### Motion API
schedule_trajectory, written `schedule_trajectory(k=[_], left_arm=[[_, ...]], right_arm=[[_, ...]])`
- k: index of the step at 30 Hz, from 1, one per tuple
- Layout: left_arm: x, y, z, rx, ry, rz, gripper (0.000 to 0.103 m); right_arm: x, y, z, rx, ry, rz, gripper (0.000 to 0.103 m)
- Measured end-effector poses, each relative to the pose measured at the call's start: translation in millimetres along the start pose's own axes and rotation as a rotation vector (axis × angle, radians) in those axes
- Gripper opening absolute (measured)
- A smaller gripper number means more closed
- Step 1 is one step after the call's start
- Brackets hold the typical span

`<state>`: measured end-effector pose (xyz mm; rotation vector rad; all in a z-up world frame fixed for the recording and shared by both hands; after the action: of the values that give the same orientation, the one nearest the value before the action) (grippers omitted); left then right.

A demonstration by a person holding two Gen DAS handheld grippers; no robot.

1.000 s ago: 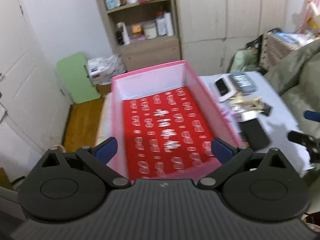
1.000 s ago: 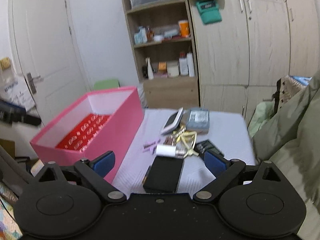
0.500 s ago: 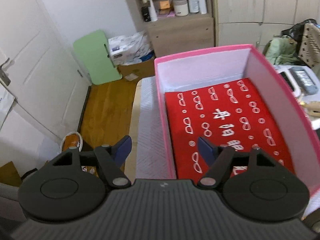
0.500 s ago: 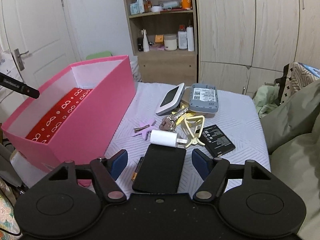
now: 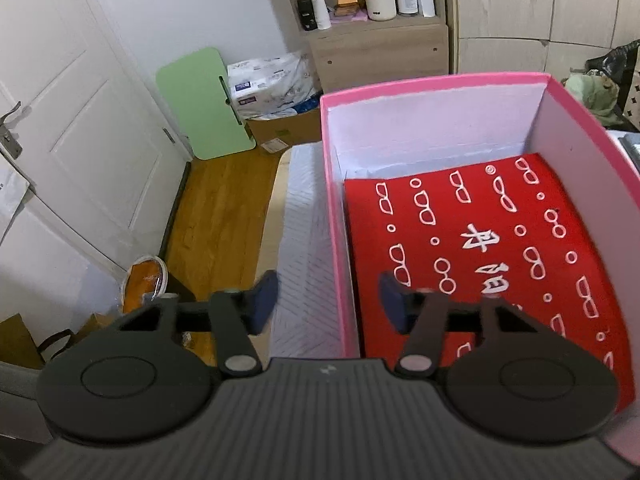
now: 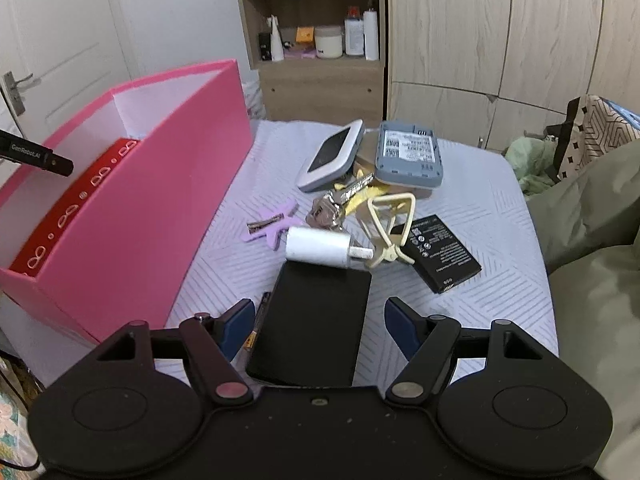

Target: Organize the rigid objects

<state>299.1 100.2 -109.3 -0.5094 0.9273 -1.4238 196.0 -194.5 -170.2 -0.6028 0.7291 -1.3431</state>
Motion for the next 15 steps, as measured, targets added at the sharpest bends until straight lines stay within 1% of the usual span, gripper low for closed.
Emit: schedule_trajectory(k=[1,2,3,6,8,10,12,15], left_arm=[[0,3,-2,-0.014,-0.005,-0.015,0.026],[0,6,-4,-0.032,-0.014,-0.032,0.014],[0,7,-4,-0.035,-0.025,-0.052,0.013],[-2,7,-2,-0.015,-0.038,-0.061,0.011],[0,8,-2,-0.01,-0.038,-0.072,0.008],[1,8,-3,-0.009,-0.034,-0.071,0.007],[3,10,-3,-0.013,-0.027,-0.08,0.005],[2,13,-4,-0.027,-0.036,-0.09,0.005]], right_arm=[[0,2,-1,-0.008,0.004,0.004,0.076],[0,4,-1,-0.014,0.007,0.006,0.076],[0,6,-2,-0.02,0.012,0.006,0.076],[1,11,-4,-0.031,0.025,0.012,0.076],[3,16,-6,-0.035,0.047,0.019,0.076],[6,23,-7,-0.034,0.08,0.021,0.076],[8,28,-5,-0.015,0.109,0.04,0.077],[12,32,-1,0.021,0.14,0.031,0.079]])
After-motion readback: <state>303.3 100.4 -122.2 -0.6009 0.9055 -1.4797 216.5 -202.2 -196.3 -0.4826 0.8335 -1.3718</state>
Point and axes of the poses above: each gripper's, at about its wrist camera, not at the fingertips, and y roughly the way its jaws point, x to its right, z to its top, the point moved 10 cm from there along y, roughly the way its jaws point, and after that the axes turned 2 degrees about z, right-handed, at the moved point
